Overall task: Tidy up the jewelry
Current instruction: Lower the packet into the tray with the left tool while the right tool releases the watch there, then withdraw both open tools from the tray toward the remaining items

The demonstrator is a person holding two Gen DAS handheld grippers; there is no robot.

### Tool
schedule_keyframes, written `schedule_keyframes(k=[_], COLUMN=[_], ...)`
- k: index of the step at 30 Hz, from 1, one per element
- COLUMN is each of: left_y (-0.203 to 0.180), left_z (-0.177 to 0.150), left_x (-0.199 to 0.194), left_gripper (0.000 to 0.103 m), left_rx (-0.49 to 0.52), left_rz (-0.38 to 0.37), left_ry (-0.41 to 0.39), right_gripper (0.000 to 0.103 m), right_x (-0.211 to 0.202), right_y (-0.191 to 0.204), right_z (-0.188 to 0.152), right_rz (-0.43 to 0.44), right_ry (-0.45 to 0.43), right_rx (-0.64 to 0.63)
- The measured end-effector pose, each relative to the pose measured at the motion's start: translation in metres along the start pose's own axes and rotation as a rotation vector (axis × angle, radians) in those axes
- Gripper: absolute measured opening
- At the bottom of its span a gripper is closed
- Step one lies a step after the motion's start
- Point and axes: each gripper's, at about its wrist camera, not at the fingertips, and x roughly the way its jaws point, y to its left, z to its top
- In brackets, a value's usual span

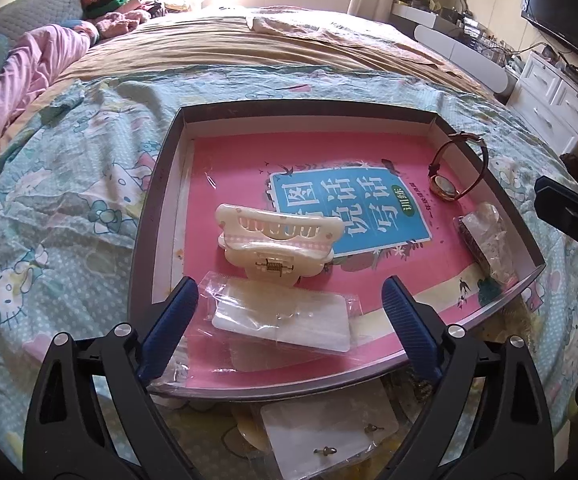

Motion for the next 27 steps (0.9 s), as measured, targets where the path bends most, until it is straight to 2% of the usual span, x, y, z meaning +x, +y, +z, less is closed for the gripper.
schedule_keyframes(k=[5, 6, 8, 27], left_y=[-0.001, -0.002, -0.003, -0.008], left_z=[0.001, 0.001, 0.002, 0.002], left_x=[-0.008, -0.01, -0.014, -0.06], left_gripper=[0.09, 0.091, 0.093, 0.093], left_rx=[-0.002, -0.001, 0.001, -0.022], left_rz=[-0.003, -0.003, -0.002, 0.014], left_ry=[-0.017, -0.02, -0.027, -0.096], right_gripper=[0.059, 0.069, 0.073, 0.075], right_x=[-0.008, -0.01, -0.016, -0.056], right_y=[-0.001, -0.002, -0.002, 0.004], right_z=[-0.002, -0.002, -0.001, 0.007], right_rz=[0.002, 0.001, -0.007, -0.004], right_ry=[-0.007, -0.01, -0.028, -0.098], right_rx=[0.014, 0.017, 0.024, 0.015])
